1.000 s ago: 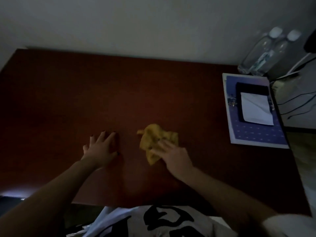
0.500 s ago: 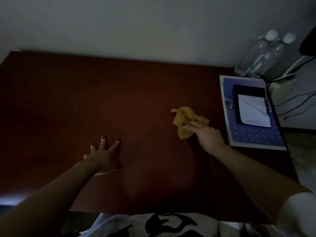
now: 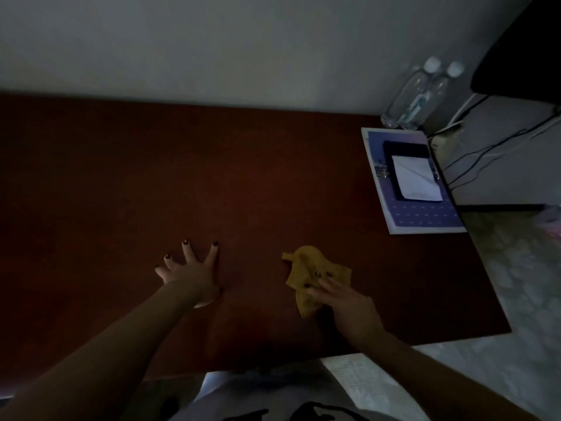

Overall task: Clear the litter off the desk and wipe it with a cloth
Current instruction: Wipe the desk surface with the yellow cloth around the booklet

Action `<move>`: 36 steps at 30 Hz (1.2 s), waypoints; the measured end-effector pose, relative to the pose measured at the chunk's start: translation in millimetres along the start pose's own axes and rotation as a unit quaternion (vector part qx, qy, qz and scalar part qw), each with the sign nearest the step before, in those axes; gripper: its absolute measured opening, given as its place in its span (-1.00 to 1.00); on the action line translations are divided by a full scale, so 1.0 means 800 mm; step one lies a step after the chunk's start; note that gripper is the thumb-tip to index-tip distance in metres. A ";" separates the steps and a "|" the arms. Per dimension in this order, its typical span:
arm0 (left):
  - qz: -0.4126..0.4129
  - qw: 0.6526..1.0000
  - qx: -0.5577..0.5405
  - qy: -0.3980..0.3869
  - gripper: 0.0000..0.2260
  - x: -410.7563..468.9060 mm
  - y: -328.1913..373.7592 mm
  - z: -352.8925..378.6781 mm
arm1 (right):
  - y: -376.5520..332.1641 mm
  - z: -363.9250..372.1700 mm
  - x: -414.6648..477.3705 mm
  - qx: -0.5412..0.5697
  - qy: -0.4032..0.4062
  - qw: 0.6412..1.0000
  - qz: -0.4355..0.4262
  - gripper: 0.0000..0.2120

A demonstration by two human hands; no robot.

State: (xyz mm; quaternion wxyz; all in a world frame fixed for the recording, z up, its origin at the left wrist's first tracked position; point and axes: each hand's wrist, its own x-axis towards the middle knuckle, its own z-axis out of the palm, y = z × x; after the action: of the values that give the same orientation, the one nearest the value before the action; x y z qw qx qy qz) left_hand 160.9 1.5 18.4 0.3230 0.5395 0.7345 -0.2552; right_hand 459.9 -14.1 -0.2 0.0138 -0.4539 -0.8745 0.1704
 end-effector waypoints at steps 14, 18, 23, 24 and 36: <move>-0.022 0.997 -0.074 0.015 -0.31 0.011 0.006 0.004 | 0.134 -0.056 0.139 -0.076 -0.109 0.990 -0.054 -0.26; -0.049 0.995 -0.085 0.022 -0.30 0.020 0.014 0.011 | 0.159 -0.074 0.214 -0.045 -0.089 0.995 0.027 -0.29; -0.071 0.992 -0.088 0.056 -0.30 0.031 0.029 0.015 | 0.154 -0.066 0.238 -0.037 -0.029 0.996 0.078 -0.40; -0.061 0.993 -0.084 0.064 -0.29 0.034 0.035 0.014 | 0.150 -0.062 0.230 -0.039 -0.021 0.996 0.071 -0.41; 0.073 0.991 -0.109 0.031 -0.27 0.088 0.128 -0.051 | 0.138 -0.051 0.076 -0.047 -0.071 0.981 -0.173 -0.53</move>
State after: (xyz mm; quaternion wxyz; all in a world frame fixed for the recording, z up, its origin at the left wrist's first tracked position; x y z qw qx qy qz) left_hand 236.0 104.5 -10.5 0.3746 0.5613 0.7260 -0.1326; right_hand 518.6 104.8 -4.4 -0.0399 -0.2824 -0.9457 0.1560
